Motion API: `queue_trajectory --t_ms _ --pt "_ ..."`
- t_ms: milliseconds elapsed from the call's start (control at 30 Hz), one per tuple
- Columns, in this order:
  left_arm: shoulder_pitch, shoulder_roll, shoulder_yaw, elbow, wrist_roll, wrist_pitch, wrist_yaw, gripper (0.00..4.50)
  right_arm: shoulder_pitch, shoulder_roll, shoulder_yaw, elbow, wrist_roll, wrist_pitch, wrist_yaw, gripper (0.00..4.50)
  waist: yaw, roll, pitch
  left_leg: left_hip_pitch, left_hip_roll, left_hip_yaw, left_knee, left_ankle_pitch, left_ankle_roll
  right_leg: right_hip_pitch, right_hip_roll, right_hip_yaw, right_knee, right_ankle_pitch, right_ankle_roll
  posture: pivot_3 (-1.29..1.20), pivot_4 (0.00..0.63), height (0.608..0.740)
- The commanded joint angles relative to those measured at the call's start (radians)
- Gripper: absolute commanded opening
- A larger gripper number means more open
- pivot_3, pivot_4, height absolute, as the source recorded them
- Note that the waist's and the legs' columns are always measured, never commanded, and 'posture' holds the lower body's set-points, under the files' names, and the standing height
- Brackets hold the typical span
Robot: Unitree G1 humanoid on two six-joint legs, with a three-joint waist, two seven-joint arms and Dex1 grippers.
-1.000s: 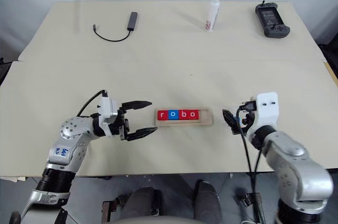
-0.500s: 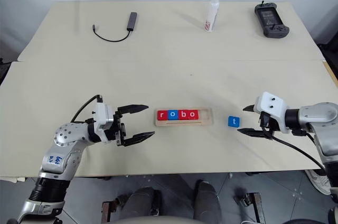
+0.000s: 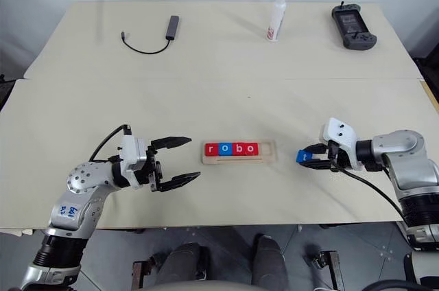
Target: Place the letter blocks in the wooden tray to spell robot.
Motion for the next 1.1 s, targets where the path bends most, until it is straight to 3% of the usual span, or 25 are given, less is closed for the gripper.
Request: queue_trajectory --t_ms 33,233,500,733,1000,1033,1100 --pt "0.005 0.003 0.014 -0.031 -0.008 -0.006 0.012 4.5 -0.045 0.012 -0.003 -0.05 0.031 0.037 0.032 1.47 0.0 0.0 0.0 0.0 0.0 0.0 0.0 0.0 0.0 0.0 0.0 0.0 0.0 0.0 0.0 0.0 0.15 0.74" --pt "0.012 0.005 0.013 -0.04 -0.01 -0.006 0.021 4.5 -0.145 0.083 0.062 -0.13 0.02 0.091 0.042 1.47 -0.002 0.0 0.0 0.0 0.0 0.0 0.0 0.0 0.0 0.0 0.0 0.0 0.0 0.0 0.0 0.0 0.15 0.74" --pt "0.03 0.003 0.021 -0.059 -0.007 -0.008 0.047 4.5 -0.232 0.172 0.156 -0.046 -0.049 0.042 0.037 1.47 0.005 0.0 0.0 -0.001 0.0 -0.001 0.001 0.0 0.0 0.0 0.0 -0.001 0.0 0.0 0.0 0.0 0.15 0.74" --pt "0.055 0.007 0.031 -0.083 -0.009 -0.008 0.072 4.5 -0.264 0.183 0.173 0.003 -0.063 0.018 0.059 1.47 -0.003 0.0 0.0 -0.001 0.0 -0.001 0.0 0.0 0.0 -0.001 0.0 -0.001 0.0 0.0 0.0 0.0 0.15 0.74" --pt "0.062 0.005 0.026 -0.09 -0.008 -0.009 0.084 4.5 -0.282 0.204 0.147 0.005 -0.035 0.035 0.062 4.22 -0.002 0.0 0.0 -0.001 0.0 -0.001 0.0 0.0 0.0 -0.001 0.0 -0.001 0.0 0.0 0.0 0.0 0.15 0.74" --pt "0.062 0.004 0.025 -0.09 -0.009 -0.009 0.085 4.5 -0.28 0.201 0.143 -0.001 -0.035 0.037 0.059 4.48 -0.002 0.0 0.0 -0.001 0.0 -0.001 0.0 0.0 0.0 -0.001 0.0 -0.001 0.0 0.0 0.0 0.0 0.15 0.74" --pt "0.061 0.004 0.024 -0.091 -0.009 -0.009 0.086 4.5 -0.274 0.185 0.133 -0.015 -0.036 0.034 0.058 4.48 -0.001 0.0 0.0 -0.001 0.0 -0.001 0.0 0.0 0.0 -0.001 0.0 -0.001 0.0 0.0 0.0 0.0 0.15 0.74"
